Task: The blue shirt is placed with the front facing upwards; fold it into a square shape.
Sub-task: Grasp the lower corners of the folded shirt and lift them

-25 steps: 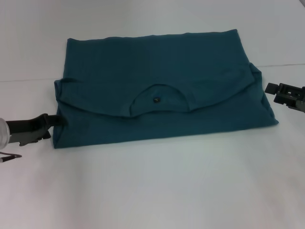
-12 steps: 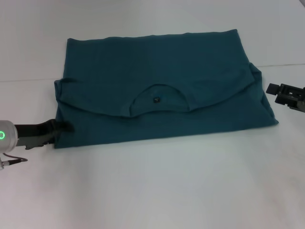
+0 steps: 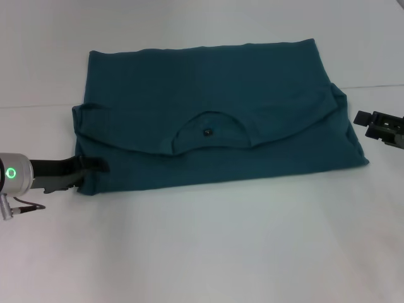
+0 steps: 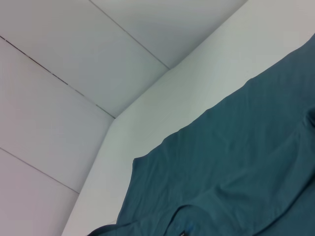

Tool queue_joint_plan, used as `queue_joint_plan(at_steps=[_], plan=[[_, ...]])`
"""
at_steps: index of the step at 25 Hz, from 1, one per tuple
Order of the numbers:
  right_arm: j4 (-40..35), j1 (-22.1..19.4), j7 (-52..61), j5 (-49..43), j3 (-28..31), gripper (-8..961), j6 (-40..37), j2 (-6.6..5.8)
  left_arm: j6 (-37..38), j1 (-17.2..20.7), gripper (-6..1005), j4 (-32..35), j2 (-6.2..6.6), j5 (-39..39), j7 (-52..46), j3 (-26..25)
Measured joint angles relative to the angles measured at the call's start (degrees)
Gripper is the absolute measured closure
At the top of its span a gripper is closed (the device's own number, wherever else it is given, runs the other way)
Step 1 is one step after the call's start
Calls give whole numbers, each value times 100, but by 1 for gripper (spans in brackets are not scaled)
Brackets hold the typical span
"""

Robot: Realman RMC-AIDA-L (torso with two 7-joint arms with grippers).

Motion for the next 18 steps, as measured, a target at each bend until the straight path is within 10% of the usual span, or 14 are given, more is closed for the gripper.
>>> queue_joint_plan(at_steps=[12,18], plan=[[0,36,12,0,9,238,-4,0,-2,-71,398,115,-13,429,-110,239],[0,36,14,0,21,238,1,0,-3,-73,642,177,-36,439,-111,319]])
